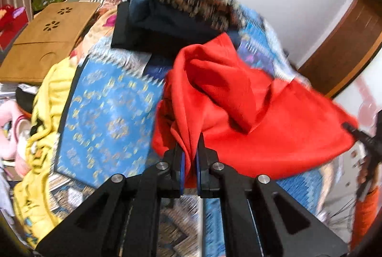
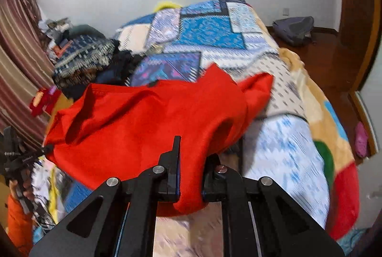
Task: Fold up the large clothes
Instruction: 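Grasp the jacket's hood edge with the left gripper and tuck it under, then press the folded red jacket flat with both open grippers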
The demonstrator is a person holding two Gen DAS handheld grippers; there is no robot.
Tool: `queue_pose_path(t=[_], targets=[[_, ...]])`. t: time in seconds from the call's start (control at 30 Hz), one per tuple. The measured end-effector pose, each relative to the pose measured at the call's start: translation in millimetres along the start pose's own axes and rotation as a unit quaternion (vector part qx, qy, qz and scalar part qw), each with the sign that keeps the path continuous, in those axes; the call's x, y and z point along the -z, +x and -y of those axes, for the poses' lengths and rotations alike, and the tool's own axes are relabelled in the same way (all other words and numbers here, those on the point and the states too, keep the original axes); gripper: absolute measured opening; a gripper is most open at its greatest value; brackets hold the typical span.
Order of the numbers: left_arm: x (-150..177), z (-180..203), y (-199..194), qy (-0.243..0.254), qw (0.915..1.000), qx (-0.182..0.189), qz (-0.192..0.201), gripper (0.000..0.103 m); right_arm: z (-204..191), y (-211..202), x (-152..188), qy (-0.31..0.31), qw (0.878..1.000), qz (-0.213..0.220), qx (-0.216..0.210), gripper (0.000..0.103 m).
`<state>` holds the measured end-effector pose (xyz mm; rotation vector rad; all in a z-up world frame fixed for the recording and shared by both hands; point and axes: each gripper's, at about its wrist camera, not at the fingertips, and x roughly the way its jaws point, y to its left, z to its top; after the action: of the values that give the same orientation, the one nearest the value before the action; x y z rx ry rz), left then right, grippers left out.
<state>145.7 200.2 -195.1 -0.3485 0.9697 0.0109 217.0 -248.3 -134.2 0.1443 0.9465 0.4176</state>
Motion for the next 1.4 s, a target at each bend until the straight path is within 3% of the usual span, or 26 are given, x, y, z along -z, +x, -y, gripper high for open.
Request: queue_pose_path(t=[0.03,0.1,0.17,0.33,0.43,0.5,0.57,0.67,0.73,0.87,1.03,1.1,1.2,1.3,1.4], targets=[[6,-1,5,0.004,0.9997,-0.021,-0.007,0.012,6,-1,7,0.003,1.0,-0.005,0.004,0.011],[20,-2,6,0.014,0.9963,-0.08,-0.027,0.032,11,-2,14,0.008,1.0,-0.014,0.013,0.013],[29,-5,13,0.015,0.991,-0.127,-0.04,0.034,15,-5,22,0.01,1.0,-0.014,0.024,0.016],[39,-13,6,-0.002,0.9928,-0.111,-0.044,0.034,12,-22,19,-0.011,0.997,-0.001,0.08,0.032],[30,-5,-1,0.012,0.9923,-0.12,-0.03,0.037,7,-38,11,-0.024,0.993,0.035,0.11,0.035],[23,4,-5,0.022,0.9928,-0.116,-0.02,0.046,5,-43,3,-0.024,0.993,0.046,0.106,0.038],[13,14,-4,0.036,0.9932,-0.11,-0.009,0.05,-1,-45,-5,-0.028,0.993,0.052,0.097,0.054],[6,33,-2,0.064,0.9931,-0.098,0.001,0.052,-17,-40,-14,-0.05,0.993,0.062,0.085,0.061],[5,46,3,0.084,0.9934,-0.078,0.0,0.052,-27,-29,-18,-0.068,0.993,0.057,0.077,0.066],[10,65,26,0.114,0.9917,-0.058,-0.016,0.052,-39,0,-12,-0.078,0.995,0.025,0.058,0.067],[2,82,71,0.176,0.9808,-0.071,-0.045,0.052,-44,44,5,-0.073,0.996,-0.037,0.043,0.067],[-16,85,88,0.188,0.9774,-0.08,-0.055,0.052,-46,48,9,-0.071,0.996,-0.037,0.05,0.068],[-64,78,106,0.167,0.9781,-0.117,-0.043,0.052,-50,46,10,-0.087,0.994,-0.032,0.054,0.069],[-108,51,106,0.077,0.9836,-0.162,-0.021,0.052,-46,43,7,-0.08,0.995,-0.038,0.046,0.069],[-130,27,82,-0.005,0.9909,-0.134,0.015,0.052,-42,41,4,-0.071,0.996,-0.039,0.041,0.069]])
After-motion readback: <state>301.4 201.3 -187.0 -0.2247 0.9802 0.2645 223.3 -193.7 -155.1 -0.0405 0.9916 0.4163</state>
